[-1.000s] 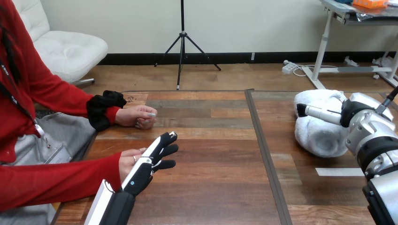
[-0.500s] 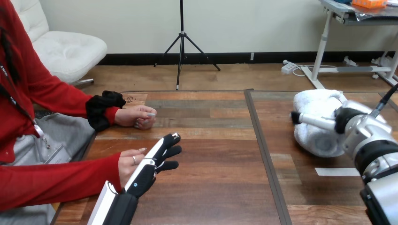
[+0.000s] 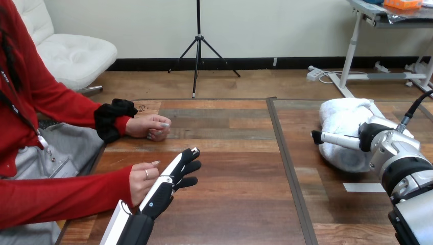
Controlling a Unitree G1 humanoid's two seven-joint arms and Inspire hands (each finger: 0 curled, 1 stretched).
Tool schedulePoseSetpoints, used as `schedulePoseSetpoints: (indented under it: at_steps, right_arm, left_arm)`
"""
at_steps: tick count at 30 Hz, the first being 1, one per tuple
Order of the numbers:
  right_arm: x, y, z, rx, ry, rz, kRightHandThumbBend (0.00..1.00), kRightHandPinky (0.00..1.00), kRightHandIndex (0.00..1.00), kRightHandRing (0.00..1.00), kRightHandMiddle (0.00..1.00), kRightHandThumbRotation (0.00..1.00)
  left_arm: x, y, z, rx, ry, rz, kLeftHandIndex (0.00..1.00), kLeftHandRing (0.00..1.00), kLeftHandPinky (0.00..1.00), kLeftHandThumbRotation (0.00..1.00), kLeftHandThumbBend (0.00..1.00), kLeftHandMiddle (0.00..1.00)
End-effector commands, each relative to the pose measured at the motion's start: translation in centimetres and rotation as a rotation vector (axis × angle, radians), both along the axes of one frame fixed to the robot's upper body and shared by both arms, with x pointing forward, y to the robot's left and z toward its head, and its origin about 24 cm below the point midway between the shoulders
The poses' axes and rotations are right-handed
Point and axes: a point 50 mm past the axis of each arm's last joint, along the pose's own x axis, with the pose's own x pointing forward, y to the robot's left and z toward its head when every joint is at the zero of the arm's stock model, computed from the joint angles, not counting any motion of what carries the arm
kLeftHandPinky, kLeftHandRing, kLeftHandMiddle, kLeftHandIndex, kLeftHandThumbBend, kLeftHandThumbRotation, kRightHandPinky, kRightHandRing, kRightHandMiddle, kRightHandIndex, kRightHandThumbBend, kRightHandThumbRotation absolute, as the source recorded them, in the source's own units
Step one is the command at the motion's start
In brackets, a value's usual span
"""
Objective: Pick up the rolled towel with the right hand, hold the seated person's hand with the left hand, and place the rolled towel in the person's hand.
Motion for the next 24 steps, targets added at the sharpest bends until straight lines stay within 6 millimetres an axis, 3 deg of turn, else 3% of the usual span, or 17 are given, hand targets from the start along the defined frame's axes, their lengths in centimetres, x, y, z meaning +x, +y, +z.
schedulePoseSetpoints:
  at_steps: [1, 6, 10, 13, 15, 19, 22, 24]
  right_arm:
    - [0.14, 1.63, -0.67, 0.044, 0.026, 0.044, 0.97, 0.0, 1.0, 1.0, 1.0, 1.0]
    - [0.03, 1.66, -0.89, 0.079, 0.012, 0.02, 0.97, 0.0, 1.0, 1.0, 1.0, 1.0]
    - [-0.07, 1.7, -1.05, 0.013, 0.025, 0.041, 0.98, 0.0, 1.0, 1.0, 1.0, 1.0]
    - [-0.08, 1.75, -1.09, -0.06, 0.035, 0.074, 0.99, 0.0, 1.0, 0.94, 0.96, 1.0]
    - [-0.1, 1.74, -1.13, -0.082, 0.03, 0.079, 1.0, 0.01, 1.0, 0.83, 0.92, 1.0]
    - [-0.18, 1.68, -1.25, -0.062, -0.04, 0.031, 1.0, 0.01, 1.0, 0.77, 0.93, 0.99]
    - [-0.24, 1.65, -1.3, -0.029, -0.109, -0.02, 1.0, 0.01, 1.0, 0.76, 0.94, 0.92]
    - [-0.27, 1.62, -1.34, -0.011, -0.144, -0.045, 1.0, 0.02, 1.0, 0.73, 0.93, 0.81]
  left_arm:
    - [0.48, -0.04, 1.61, -0.017, -0.101, -0.009, 0.93, 0.89, 0.82, 0.53, 1.0, 0.94]
    - [0.4, -0.01, 1.67, -0.013, -0.105, 0.001, 0.93, 0.89, 0.82, 0.54, 1.0, 0.93]
    - [0.34, 0.0, 1.72, -0.014, -0.101, 0.002, 0.93, 0.89, 0.82, 0.54, 1.0, 0.93]
    - [0.28, 0.03, 1.74, -0.013, -0.099, -0.004, 0.93, 0.89, 0.82, 0.54, 1.0, 0.93]
    - [0.25, 0.04, 1.76, -0.012, -0.097, -0.007, 0.93, 0.89, 0.82, 0.54, 1.0, 0.93]
    - [0.19, 0.05, 1.87, -0.008, -0.093, -0.013, 0.94, 0.9, 0.83, 0.54, 1.0, 0.94]
    - [0.19, 0.04, 1.92, -0.011, -0.094, -0.013, 0.94, 0.9, 0.83, 0.54, 1.0, 0.94]
    - [0.2, 0.04, 1.95, -0.014, -0.095, -0.015, 0.94, 0.91, 0.83, 0.54, 1.0, 0.94]
